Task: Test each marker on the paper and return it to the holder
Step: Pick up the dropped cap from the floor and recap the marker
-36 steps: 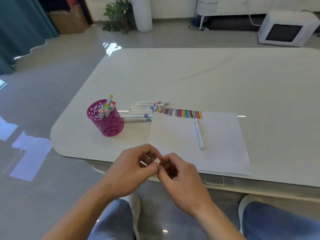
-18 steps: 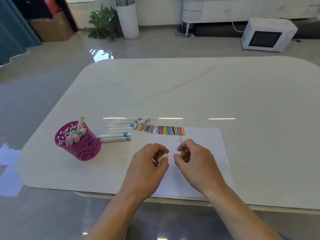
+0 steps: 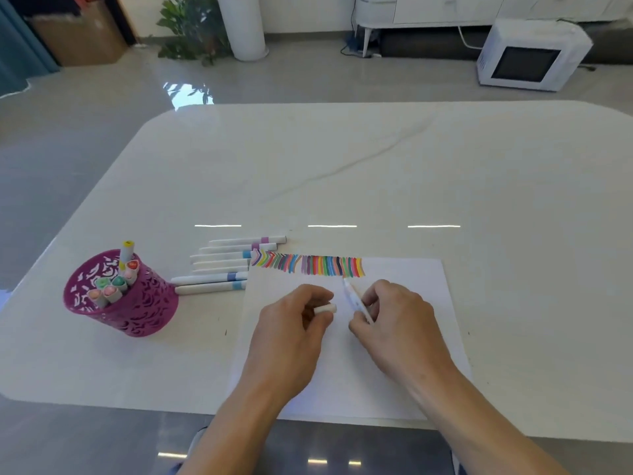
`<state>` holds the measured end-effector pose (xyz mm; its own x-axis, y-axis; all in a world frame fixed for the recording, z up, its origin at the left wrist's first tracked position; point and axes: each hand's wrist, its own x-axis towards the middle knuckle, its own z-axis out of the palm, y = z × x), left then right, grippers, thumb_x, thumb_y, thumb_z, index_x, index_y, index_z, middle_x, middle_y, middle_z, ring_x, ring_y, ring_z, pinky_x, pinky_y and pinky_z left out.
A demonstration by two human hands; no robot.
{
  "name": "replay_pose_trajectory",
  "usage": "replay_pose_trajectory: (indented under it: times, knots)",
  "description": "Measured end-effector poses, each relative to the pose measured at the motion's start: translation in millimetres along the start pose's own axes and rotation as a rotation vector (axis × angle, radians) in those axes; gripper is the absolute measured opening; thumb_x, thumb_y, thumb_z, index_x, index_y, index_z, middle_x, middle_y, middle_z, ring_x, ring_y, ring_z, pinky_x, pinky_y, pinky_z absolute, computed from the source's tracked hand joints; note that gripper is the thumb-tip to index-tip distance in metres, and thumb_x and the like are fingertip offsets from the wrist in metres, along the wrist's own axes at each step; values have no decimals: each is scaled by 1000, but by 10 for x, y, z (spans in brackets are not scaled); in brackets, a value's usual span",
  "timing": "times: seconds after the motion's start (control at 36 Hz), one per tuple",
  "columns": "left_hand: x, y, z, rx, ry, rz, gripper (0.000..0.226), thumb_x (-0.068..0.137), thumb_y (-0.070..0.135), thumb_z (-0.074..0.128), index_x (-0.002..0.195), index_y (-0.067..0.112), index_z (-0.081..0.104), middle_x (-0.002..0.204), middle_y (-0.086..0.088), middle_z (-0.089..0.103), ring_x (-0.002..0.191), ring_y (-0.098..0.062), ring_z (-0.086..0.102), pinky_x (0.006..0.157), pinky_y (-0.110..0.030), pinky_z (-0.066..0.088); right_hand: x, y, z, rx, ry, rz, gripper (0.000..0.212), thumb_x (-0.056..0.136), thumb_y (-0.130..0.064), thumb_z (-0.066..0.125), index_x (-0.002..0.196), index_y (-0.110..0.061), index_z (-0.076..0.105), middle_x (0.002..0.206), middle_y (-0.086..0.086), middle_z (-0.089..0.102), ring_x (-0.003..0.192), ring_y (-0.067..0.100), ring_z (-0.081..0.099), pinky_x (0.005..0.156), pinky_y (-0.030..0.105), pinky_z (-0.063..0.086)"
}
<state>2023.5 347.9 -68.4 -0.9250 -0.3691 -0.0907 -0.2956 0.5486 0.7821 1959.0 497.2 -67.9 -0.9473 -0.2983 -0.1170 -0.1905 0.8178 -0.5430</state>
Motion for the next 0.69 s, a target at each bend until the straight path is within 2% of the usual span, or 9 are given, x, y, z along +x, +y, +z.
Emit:
replay_pose_trajectory:
  times: [0.11, 0.17, 0.22, 0.31, 0.42, 0.58, 0.69]
  knots:
    - [39, -7, -66, -213, 48, -122, 14, 88, 24, 76, 95, 35, 71, 88, 27, 71, 84, 8, 65, 71, -6, 47, -16, 34, -163, 72, 8, -36, 10, 84, -26, 72, 84, -26, 63, 78, -10, 57, 71, 9, 56, 55, 17, 37]
    - [51, 10, -96, -295, 46, -157, 13, 89, 23, 75, 94, 34, 72, 88, 20, 73, 82, 1, 67, 74, -15, 52, -41, 47, -232, 93, 31, -70, 11, 82, -24, 72, 80, -28, 61, 77, -10, 58, 72, 8, 56, 56, 17, 37]
    - [48, 35, -116, -378, 36, -161, 13, 91, 22, 73, 94, 34, 73, 84, 13, 73, 75, -3, 67, 69, -15, 53, -65, 55, -285, 102, 38, -106, 14, 82, -23, 72, 77, -30, 60, 77, -11, 59, 73, 7, 57, 56, 15, 37]
    - [28, 57, -144, -492, 36, -148, 15, 92, 20, 72, 94, 35, 76, 81, 4, 72, 71, -7, 67, 65, -13, 51, -89, 71, -344, 144, 26, -156, 17, 84, -22, 73, 78, -31, 59, 77, -12, 62, 75, 7, 58, 61, 14, 44]
    - [10, 67, -182, -577, 54, -148, 15, 95, 20, 68, 97, 33, 76, 86, 1, 75, 77, -12, 70, 72, -20, 54, -83, 82, -396, 190, 15, -205, 17, 83, -19, 75, 78, -30, 62, 77, -12, 63, 82, 7, 59, 69, 17, 48]
    - [29, 88, -211, -511, 72, -113, 21, 99, 14, 61, 100, 31, 74, 88, 8, 76, 76, -7, 70, 68, -12, 51, -26, 53, -419, 226, -8, -269, 17, 82, -18, 75, 78, -30, 64, 80, -12, 64, 82, 10, 61, 70, 23, 50]
    - [31, 87, -205, -428, 46, -97, 23, 99, 14, 60, 101, 34, 72, 89, 12, 75, 80, -6, 70, 72, -16, 54, 1, 36, -429, 243, -8, -288, 18, 82, -18, 75, 77, -31, 64, 80, -12, 64, 81, 11, 61, 69, 22, 49]
